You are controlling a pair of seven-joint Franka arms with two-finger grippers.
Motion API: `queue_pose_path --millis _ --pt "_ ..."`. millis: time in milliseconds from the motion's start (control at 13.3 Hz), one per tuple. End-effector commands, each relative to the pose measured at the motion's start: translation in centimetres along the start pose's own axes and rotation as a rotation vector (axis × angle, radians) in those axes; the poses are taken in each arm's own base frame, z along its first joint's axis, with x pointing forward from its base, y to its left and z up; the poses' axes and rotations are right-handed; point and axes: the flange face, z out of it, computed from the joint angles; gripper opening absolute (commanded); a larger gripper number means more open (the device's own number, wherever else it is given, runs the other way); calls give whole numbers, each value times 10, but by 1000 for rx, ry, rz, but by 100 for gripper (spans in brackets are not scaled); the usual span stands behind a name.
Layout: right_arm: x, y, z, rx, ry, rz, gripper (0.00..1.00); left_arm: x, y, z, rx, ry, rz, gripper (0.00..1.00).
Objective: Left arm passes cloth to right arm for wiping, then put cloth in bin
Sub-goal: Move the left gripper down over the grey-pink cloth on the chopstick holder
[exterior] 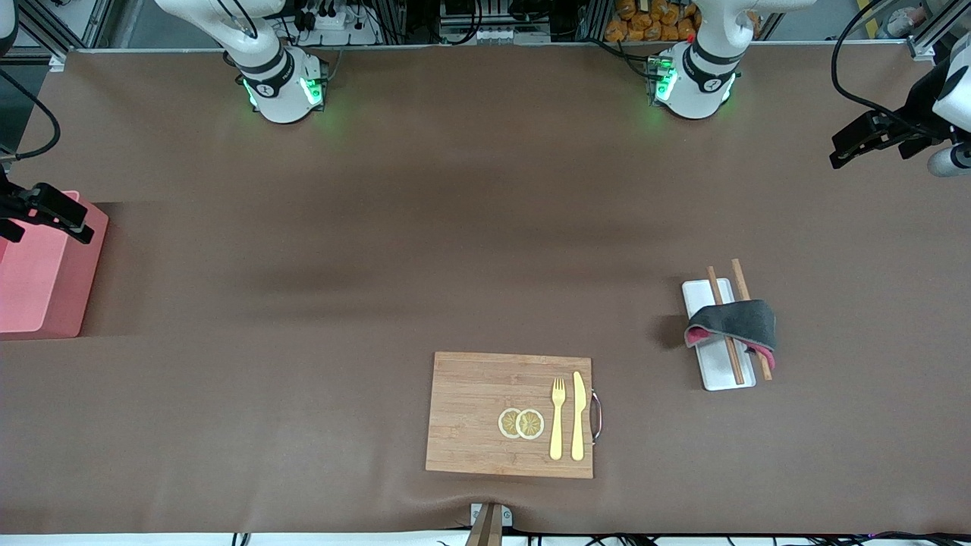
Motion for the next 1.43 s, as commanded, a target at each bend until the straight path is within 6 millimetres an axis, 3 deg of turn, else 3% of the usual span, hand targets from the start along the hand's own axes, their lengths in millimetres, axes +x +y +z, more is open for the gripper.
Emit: queue_pose_path --millis 0,375,601,1051,1352 --pt "-1 3 -2 -3 1 9 100 0 0 -6 -15 -8 3 100" --pt "-1 3 -2 -1 -1 8 100 2 -1 -6 -10 -8 3 100" --pt "-1 4 -1 -2 -2 8 100 12 5 9 -4 -30 8 100" --pt "-1 4 0 -1 -7 7 100 87 17 83 -8 23 -9 100" --pt "0 4 3 -1 -13 6 100 138 30 154 -12 57 -21 100"
